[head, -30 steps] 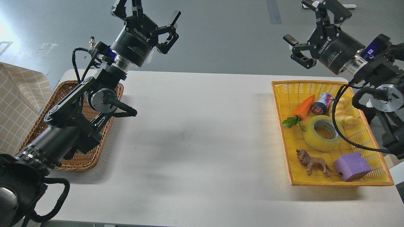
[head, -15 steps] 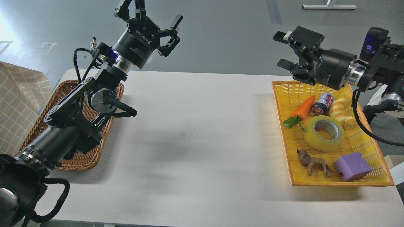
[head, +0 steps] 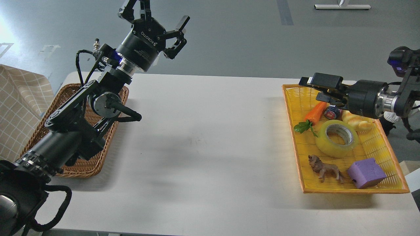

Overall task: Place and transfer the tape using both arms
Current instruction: 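Reach the right gripper into the yellow tray toward the yellow tape roll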

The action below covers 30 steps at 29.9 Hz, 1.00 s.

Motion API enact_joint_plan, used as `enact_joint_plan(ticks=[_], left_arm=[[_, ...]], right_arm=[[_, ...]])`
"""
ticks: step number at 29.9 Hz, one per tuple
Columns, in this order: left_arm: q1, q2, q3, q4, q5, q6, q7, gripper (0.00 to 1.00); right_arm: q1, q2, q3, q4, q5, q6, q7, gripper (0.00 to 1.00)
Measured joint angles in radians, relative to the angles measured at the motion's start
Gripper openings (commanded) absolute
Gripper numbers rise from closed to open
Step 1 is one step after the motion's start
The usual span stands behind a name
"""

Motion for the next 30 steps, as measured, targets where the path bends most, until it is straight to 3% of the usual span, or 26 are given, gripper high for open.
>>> enact_joint_plan(ticks=[10, 20, 30], left_arm=[[0.0, 0.004, 0.002, 0.0, 0.002, 0.0, 0.0, 0.98], [-0.004, 0.006, 0.001, -0.001, 0.002, 0.0, -0.001, 0.98], [-0.005, 0.008, 0.001, -0.001, 0.002, 0.0, -0.001, 0.98]], right_arm=[[-0.015, -0.14, -0.002, 0.142, -0.021, -0.001, -0.028, 1.0], [-0.101, -0.152, -0.007, 0.134, -0.397, -0.001, -0.037, 1.0], [-0.149, -0.148, -0.009, 0.064, -0.632, 0.0, -0.037, 0.98]])
